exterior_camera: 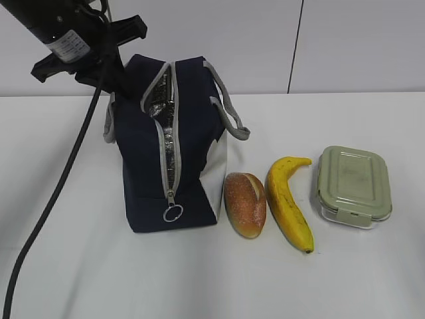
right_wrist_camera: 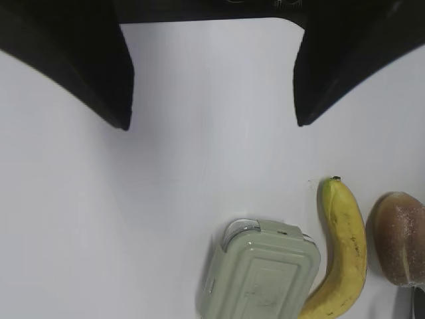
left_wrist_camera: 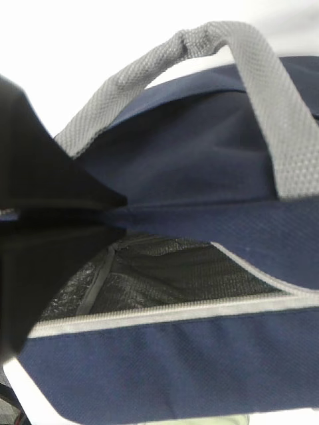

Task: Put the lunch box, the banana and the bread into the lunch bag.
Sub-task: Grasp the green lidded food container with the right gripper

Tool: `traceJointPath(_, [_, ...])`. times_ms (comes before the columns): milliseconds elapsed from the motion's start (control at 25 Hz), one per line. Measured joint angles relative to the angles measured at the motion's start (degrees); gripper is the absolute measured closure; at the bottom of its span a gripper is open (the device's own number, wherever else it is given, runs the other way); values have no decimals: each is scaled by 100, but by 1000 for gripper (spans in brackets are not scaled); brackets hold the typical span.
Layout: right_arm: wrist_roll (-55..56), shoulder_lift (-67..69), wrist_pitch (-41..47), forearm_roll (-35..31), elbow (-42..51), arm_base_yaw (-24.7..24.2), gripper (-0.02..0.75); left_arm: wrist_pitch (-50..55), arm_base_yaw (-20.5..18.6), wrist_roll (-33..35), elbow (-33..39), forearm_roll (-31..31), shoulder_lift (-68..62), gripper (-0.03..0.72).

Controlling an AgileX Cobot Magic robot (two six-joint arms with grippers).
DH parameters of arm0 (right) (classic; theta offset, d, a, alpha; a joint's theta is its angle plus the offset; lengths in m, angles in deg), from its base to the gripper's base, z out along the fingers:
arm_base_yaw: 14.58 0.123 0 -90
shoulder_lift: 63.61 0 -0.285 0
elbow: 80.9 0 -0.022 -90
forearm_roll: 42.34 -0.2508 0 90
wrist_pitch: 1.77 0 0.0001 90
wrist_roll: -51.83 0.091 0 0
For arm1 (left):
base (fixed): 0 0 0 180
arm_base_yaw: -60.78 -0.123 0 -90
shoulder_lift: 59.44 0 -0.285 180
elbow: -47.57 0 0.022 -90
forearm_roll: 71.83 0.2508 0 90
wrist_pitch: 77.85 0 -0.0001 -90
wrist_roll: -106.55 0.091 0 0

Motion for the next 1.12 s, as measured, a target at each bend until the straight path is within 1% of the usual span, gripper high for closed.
traceJointPath(320, [-211, 1884, -932, -88, -335, 11, 169, 12, 0, 0, 0, 29, 0, 687])
traceJointPath(440, [-485, 2519, -1138, -309, -455, -72, 169, 23, 0, 0, 0, 29, 0, 687])
traceJointPath(600, [-1376, 3238, -1385, -1274, -602, -552, 169, 28, 0, 0, 0, 34, 0, 687])
traceJointPath(680, [-1940, 3655, -1446, -1944, -695, -777, 169, 28, 0, 0, 0, 34, 0, 687])
traceJointPath(800, [-2499, 4233, -1447, -2439, -873, -884, 169, 28, 0, 0, 0, 34, 0, 687])
traceJointPath(920, [-2792, 4799, -1433, -2702, -1110, -1015, 169, 29, 0, 0, 0, 34, 0, 687])
traceJointPath(1000, [-3099, 5108, -1333, -3038, -1264, -1148, 169, 29, 0, 0, 0, 34, 0, 687])
traceJointPath(1080, [-3596, 5496, -1092, -3606, -1451, -1382, 169, 34, 0, 0, 0, 34, 0, 687])
traceJointPath(1120, [-3735, 5620, -994, -3764, -1511, -1468, 169, 34, 0, 0, 0, 34, 0, 687])
